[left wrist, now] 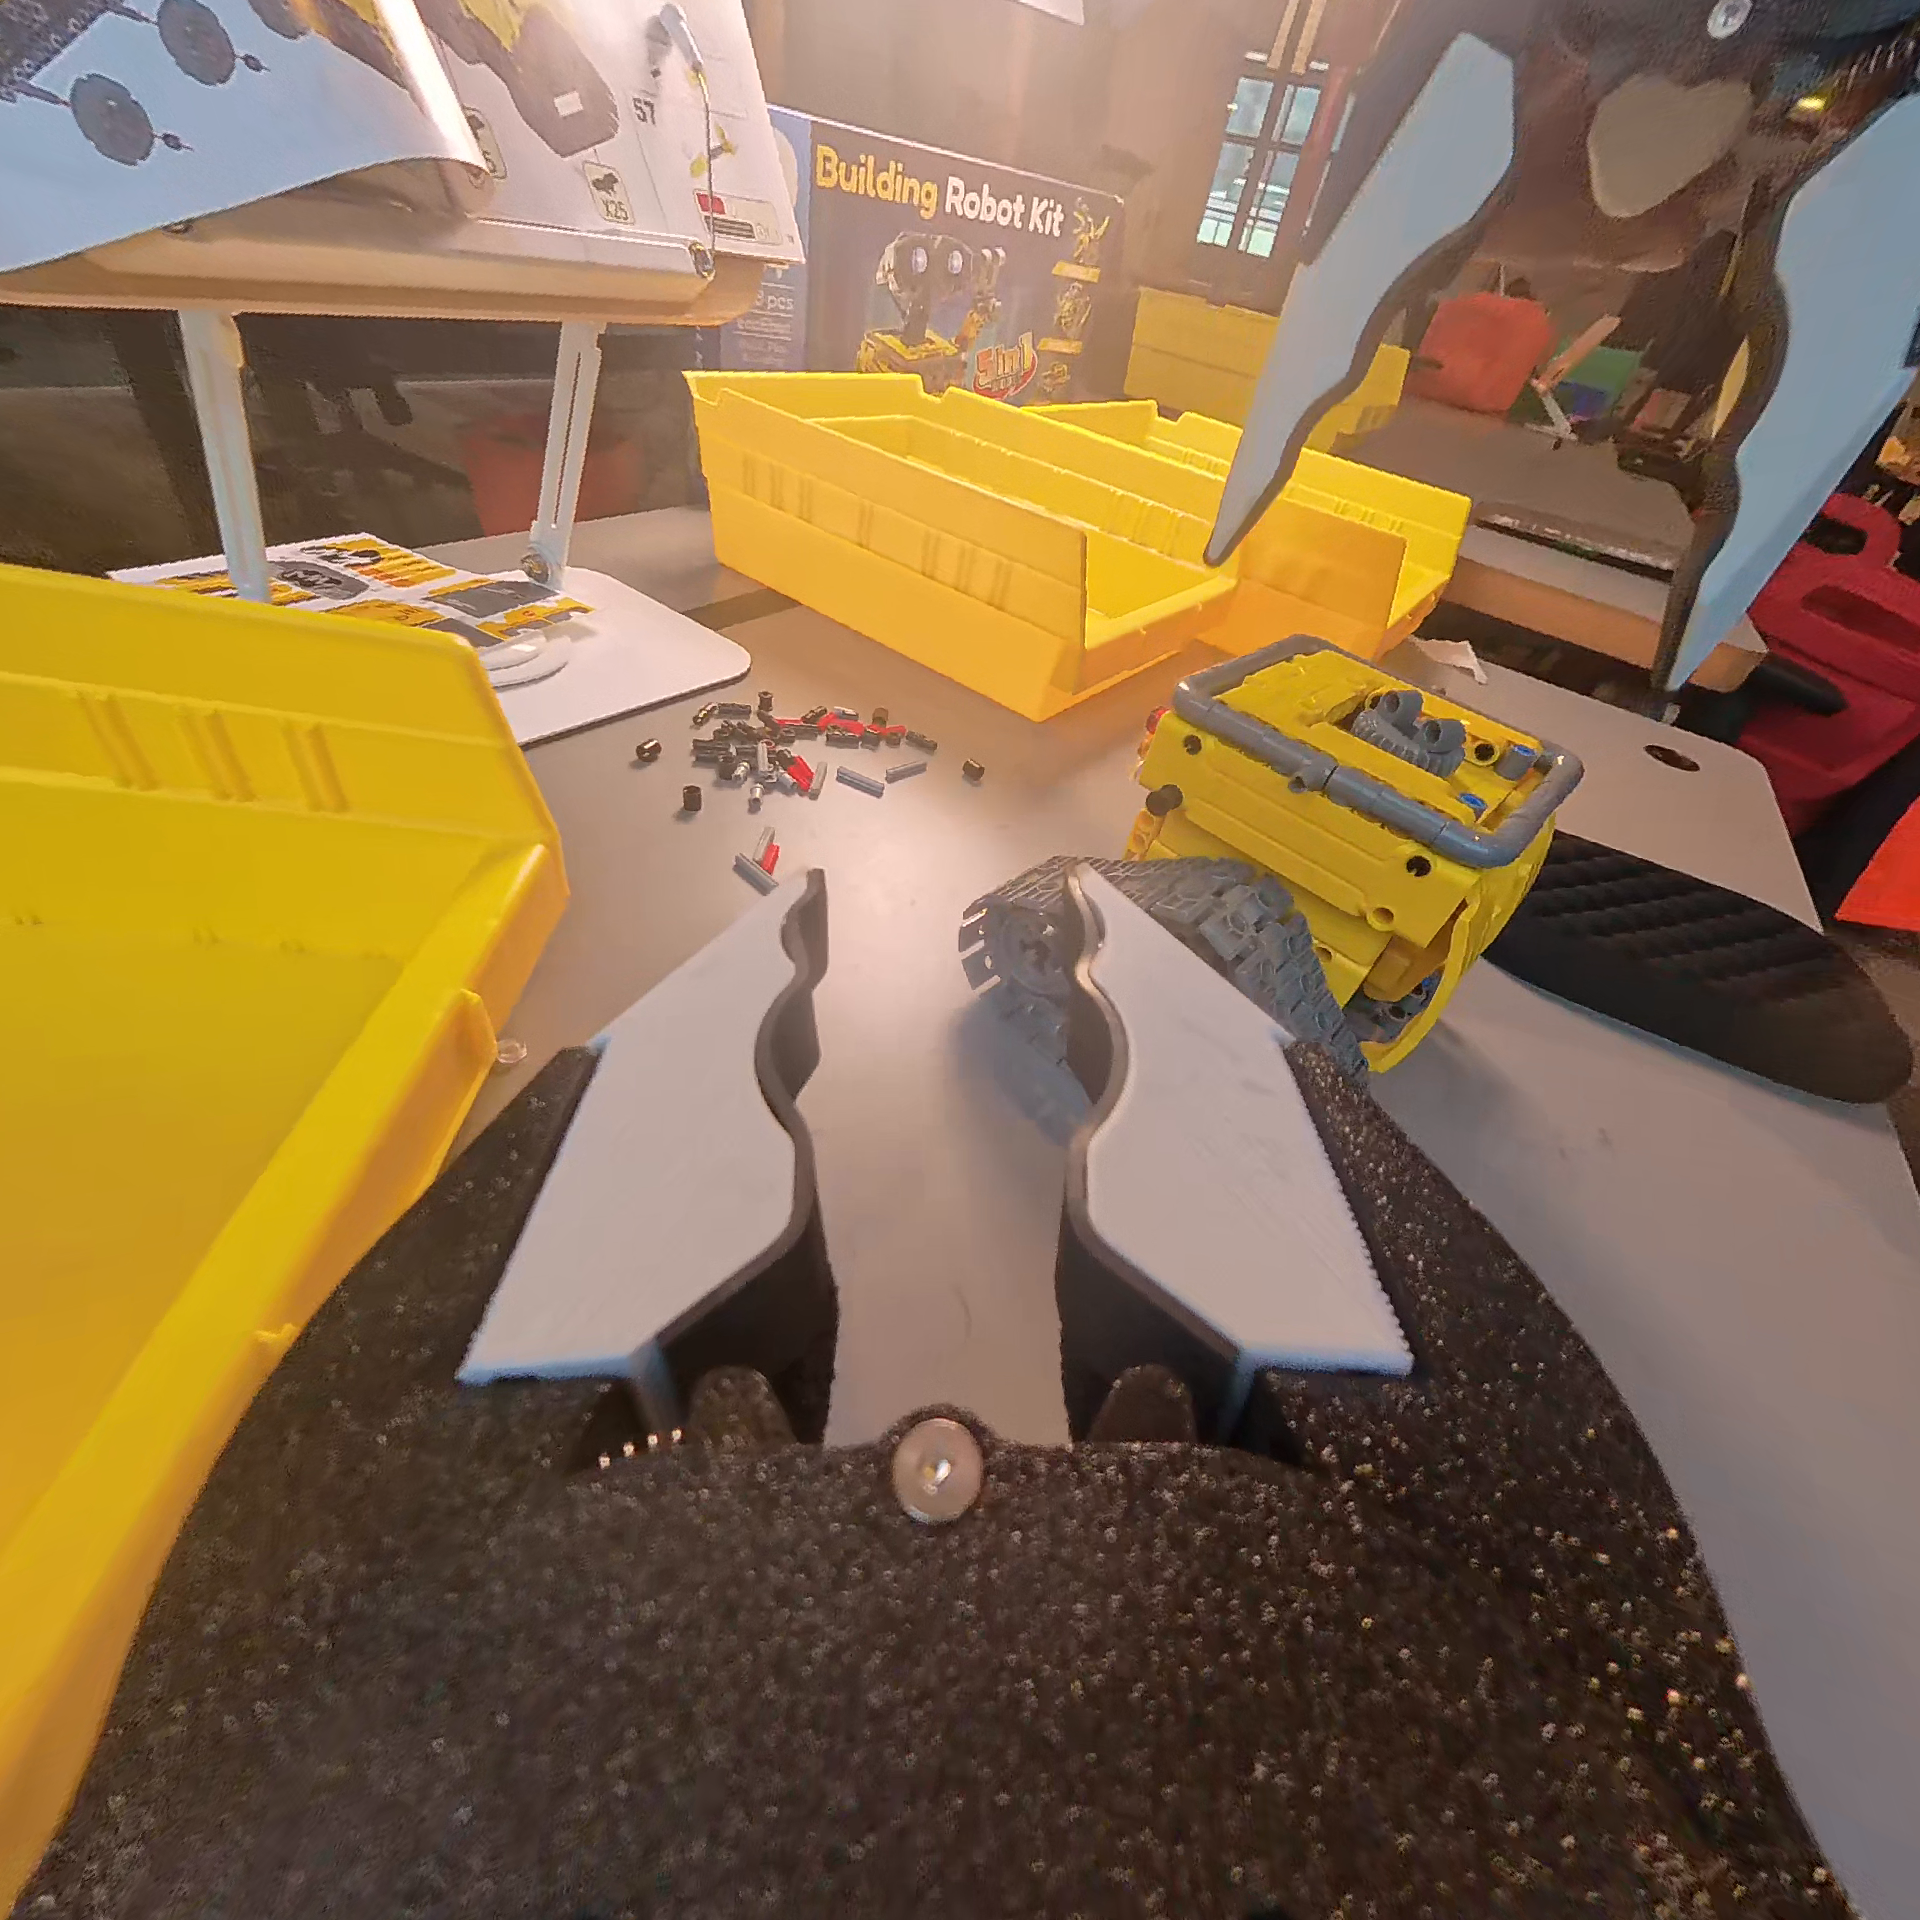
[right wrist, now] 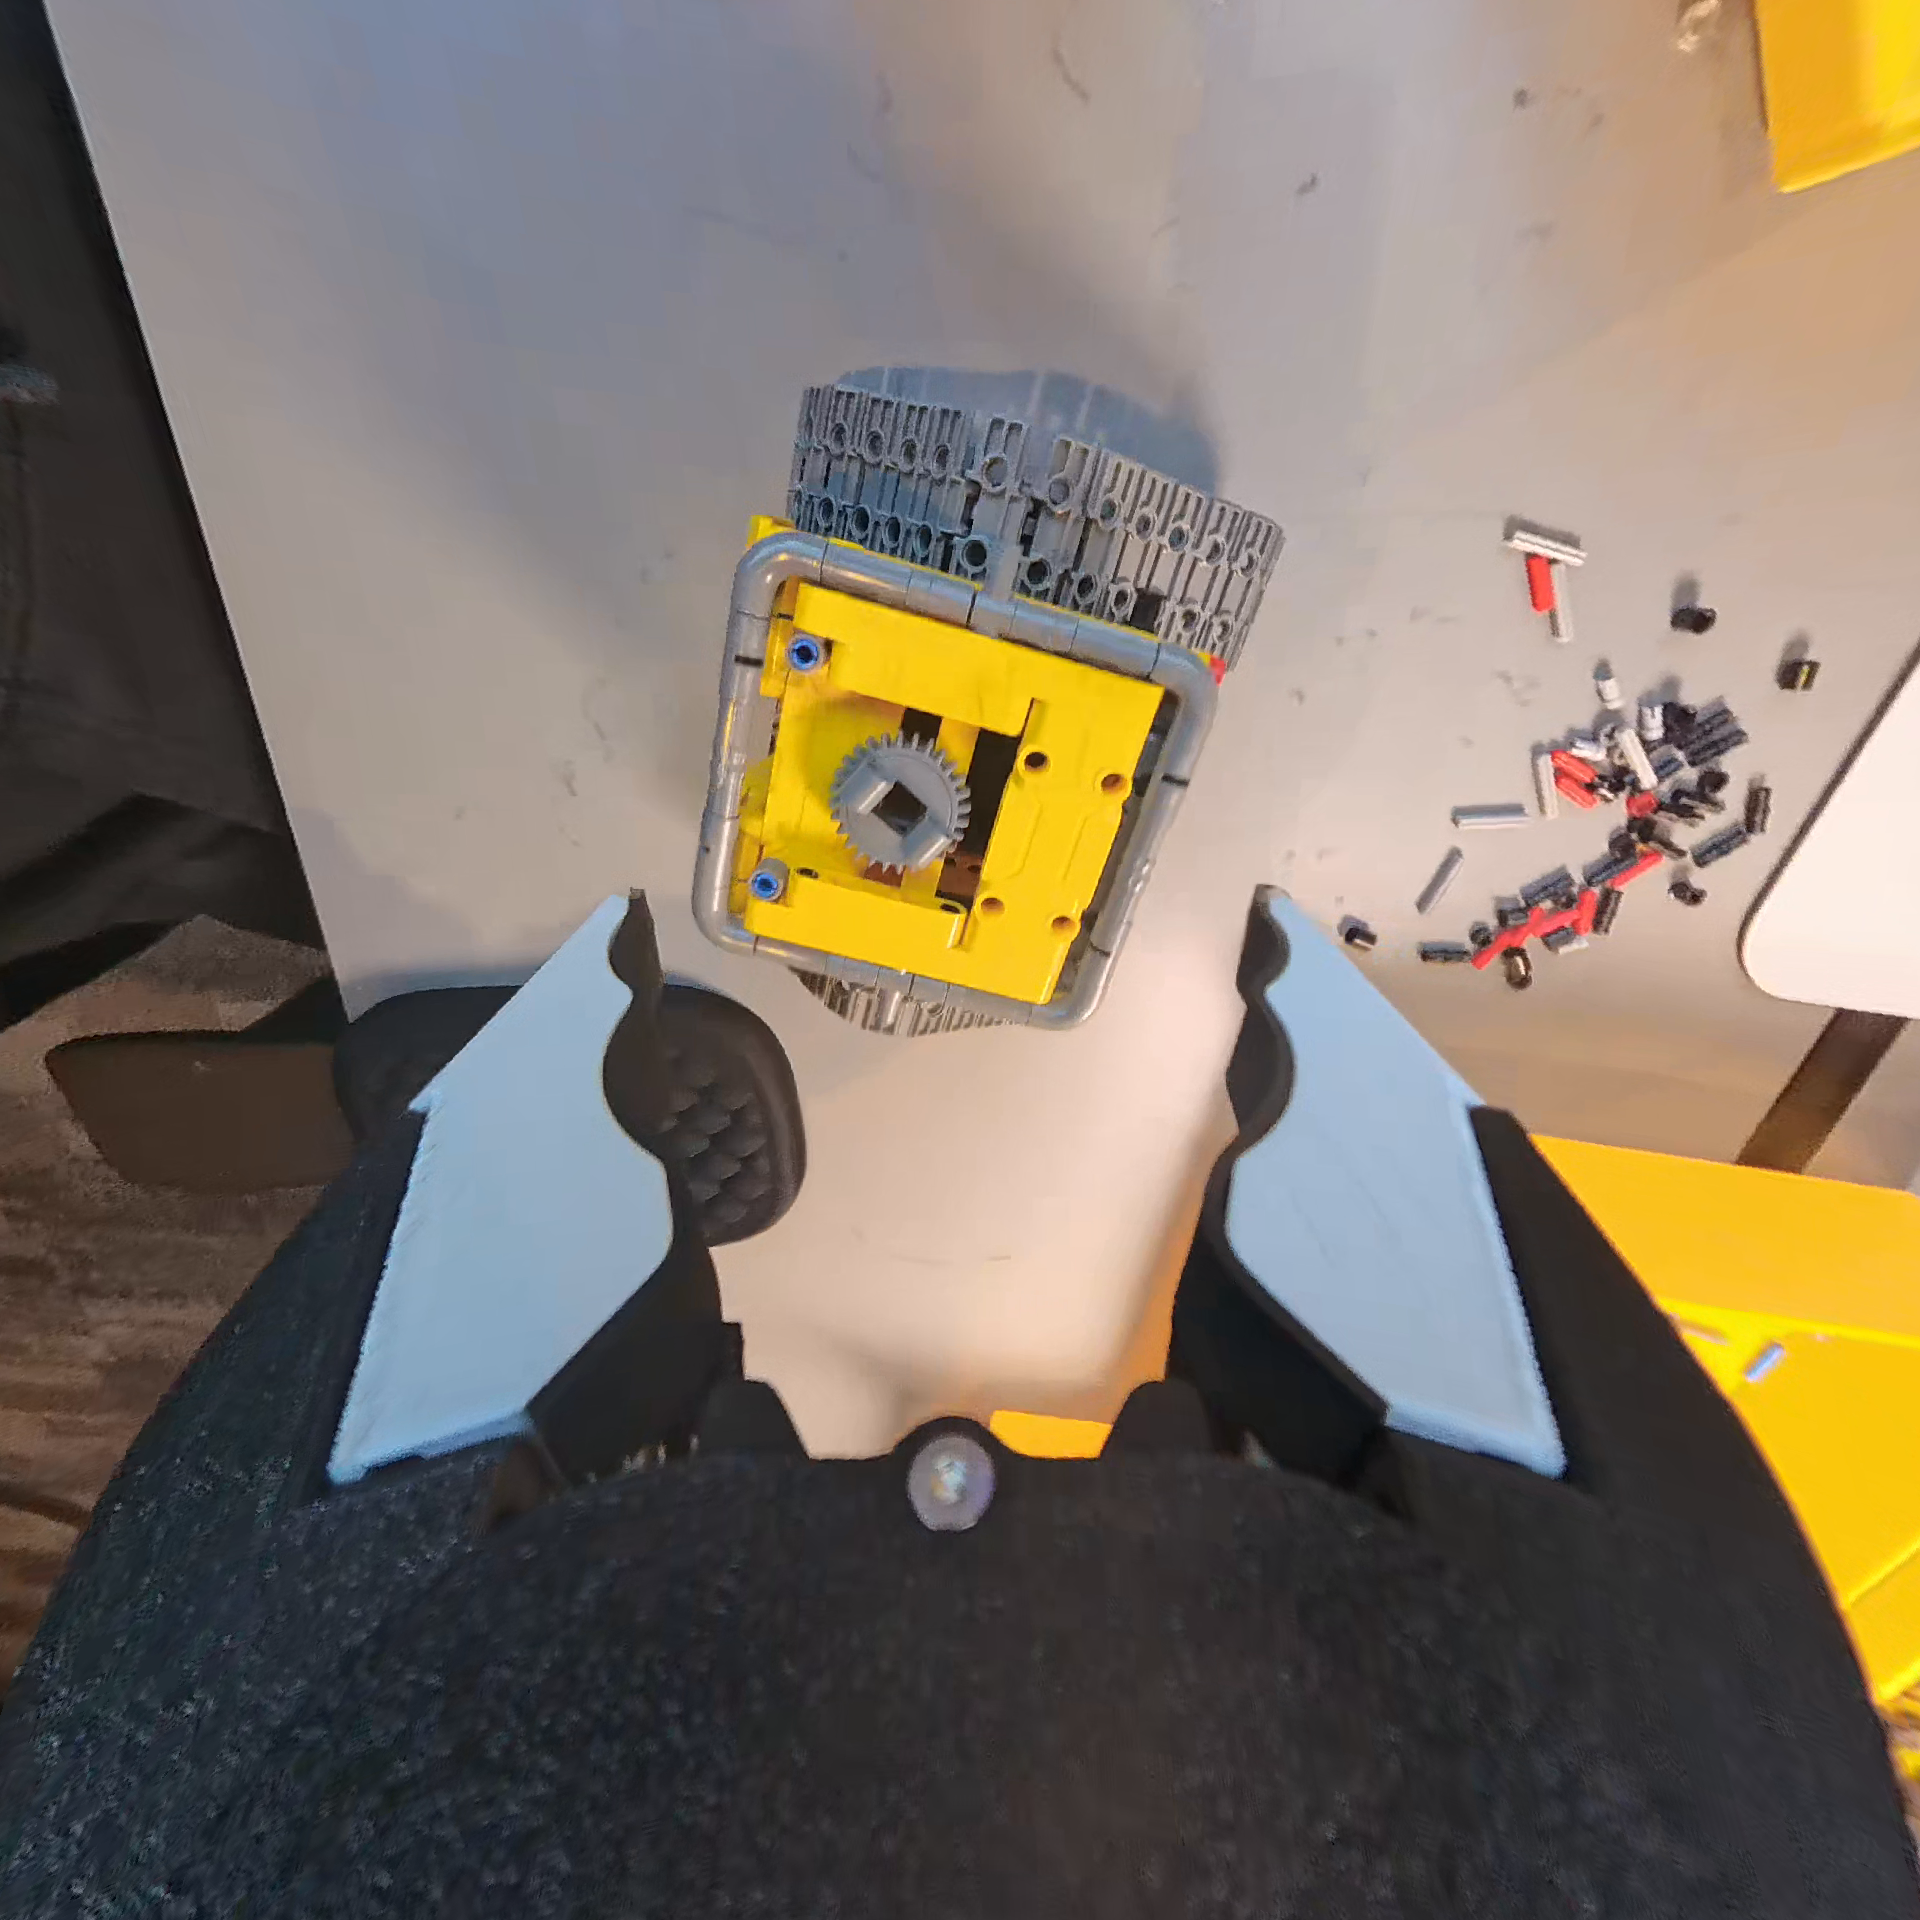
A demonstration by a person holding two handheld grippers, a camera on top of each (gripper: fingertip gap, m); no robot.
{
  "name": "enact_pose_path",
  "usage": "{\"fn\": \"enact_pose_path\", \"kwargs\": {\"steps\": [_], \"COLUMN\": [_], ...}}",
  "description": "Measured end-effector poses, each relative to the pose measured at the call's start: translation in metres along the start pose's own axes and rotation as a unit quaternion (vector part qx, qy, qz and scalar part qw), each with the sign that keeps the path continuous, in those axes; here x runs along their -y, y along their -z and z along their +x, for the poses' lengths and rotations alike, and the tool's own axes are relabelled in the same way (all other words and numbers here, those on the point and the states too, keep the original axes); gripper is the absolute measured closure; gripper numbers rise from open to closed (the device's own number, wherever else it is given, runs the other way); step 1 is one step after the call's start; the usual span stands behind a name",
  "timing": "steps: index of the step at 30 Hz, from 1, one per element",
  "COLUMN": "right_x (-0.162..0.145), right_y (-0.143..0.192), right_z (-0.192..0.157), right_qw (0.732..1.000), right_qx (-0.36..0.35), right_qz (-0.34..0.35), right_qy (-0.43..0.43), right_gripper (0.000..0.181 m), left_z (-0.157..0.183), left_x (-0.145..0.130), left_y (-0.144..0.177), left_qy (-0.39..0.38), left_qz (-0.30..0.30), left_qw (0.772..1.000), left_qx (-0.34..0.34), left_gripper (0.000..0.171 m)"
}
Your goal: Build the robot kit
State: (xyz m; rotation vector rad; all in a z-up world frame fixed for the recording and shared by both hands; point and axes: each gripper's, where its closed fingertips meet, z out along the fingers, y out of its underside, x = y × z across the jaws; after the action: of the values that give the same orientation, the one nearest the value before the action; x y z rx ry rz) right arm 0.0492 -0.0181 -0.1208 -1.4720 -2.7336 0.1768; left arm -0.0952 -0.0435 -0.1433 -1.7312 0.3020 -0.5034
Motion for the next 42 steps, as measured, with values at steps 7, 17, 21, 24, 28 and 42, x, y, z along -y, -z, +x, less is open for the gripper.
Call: {"fn": "enact_pose_path", "kwargs": {"steps": [7,17,21,24,28,42], "right_x": [-0.011,-0.006,0.000,0.016,0.019,0.020], "right_y": [0.002,-0.047,-0.044,-0.035,-0.020,-0.055], "right_z": [-0.006,0.000,0.010,0.008,-0.010,0.005], "right_qw": [0.999,0.991,0.962,0.923,0.952,0.988], "right_qx": [-0.035,-0.059,-0.062,-0.021,0.015,-0.033], "right_qz": [0.017,-0.011,0.044,0.133,0.155,-0.010], "right_qy": [-0.019,-0.119,-0.263,-0.360,-0.262,0.153], "right_gripper": [0.061,0.071,0.073,0.080,0.069,0.060], "left_z": [0.008,0.011,0.012,0.012,0.012,0.018], "left_x": [-0.003,-0.004,-0.005,-0.004,-0.005,-0.012], "left_y": [-0.003,-0.004,-0.004,-0.004,-0.005,-0.008], "left_qy": [-0.040,-0.053,-0.053,-0.051,-0.054,-0.081], "left_qz": [-0.012,-0.014,-0.016,-0.016,-0.018,-0.038], "left_qw": [0.999,0.999,0.998,0.999,0.998,0.996], "left_qx": [0.003,0.003,0.002,0.001,0.001,0.001], "left_gripper": [0.120,0.121,0.122,0.122,0.123,0.124]}}
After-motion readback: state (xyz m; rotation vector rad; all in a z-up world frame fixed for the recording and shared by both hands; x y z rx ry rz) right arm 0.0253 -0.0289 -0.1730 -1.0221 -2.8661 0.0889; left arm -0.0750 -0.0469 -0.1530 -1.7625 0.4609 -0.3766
